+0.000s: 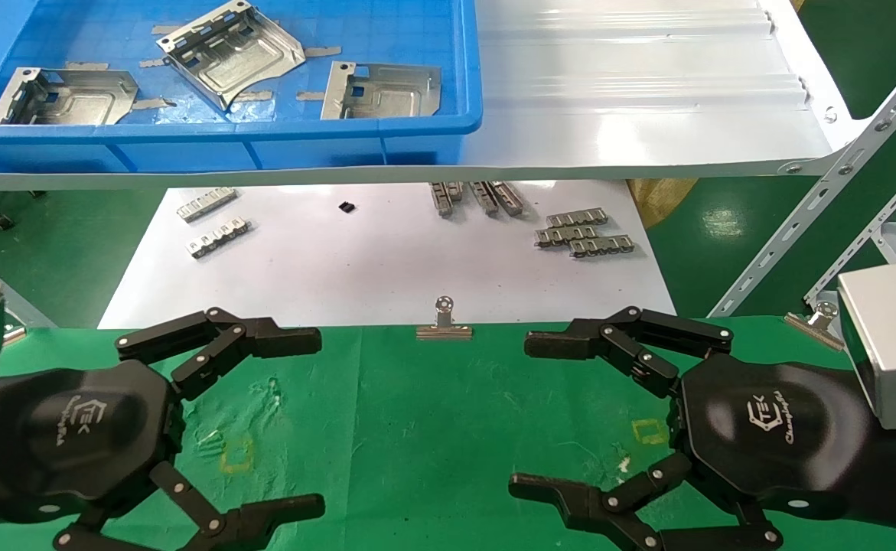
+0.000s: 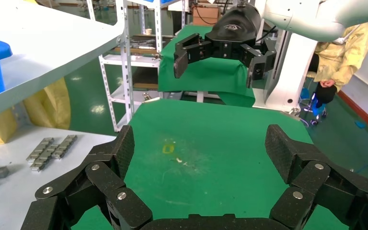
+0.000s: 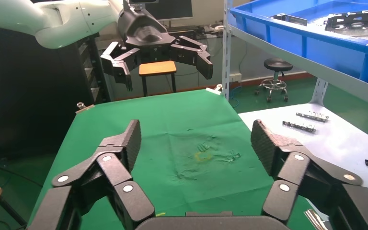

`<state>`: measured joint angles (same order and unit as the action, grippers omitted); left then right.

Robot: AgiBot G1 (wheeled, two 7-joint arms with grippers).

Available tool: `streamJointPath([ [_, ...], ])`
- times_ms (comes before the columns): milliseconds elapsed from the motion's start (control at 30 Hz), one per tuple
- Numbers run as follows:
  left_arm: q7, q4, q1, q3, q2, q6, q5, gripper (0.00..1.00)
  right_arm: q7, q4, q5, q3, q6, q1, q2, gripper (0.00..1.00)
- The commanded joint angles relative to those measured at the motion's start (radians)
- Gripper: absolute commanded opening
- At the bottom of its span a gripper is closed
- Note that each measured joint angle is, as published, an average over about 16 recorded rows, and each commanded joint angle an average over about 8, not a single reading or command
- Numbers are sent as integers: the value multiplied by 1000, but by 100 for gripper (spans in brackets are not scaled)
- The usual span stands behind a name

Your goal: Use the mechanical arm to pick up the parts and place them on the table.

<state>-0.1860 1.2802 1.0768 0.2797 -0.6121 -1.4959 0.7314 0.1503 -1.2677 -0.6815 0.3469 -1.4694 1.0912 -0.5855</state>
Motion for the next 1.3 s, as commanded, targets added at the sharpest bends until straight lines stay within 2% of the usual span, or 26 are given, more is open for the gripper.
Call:
streamJointPath([
  [33, 0, 0, 0, 0, 0, 0, 0, 100, 0, 0, 0, 0, 0, 0, 0, 0],
  [1300, 0, 0, 0, 0, 0, 0, 0, 100, 0, 0, 0, 0, 0, 0, 0, 0],
])
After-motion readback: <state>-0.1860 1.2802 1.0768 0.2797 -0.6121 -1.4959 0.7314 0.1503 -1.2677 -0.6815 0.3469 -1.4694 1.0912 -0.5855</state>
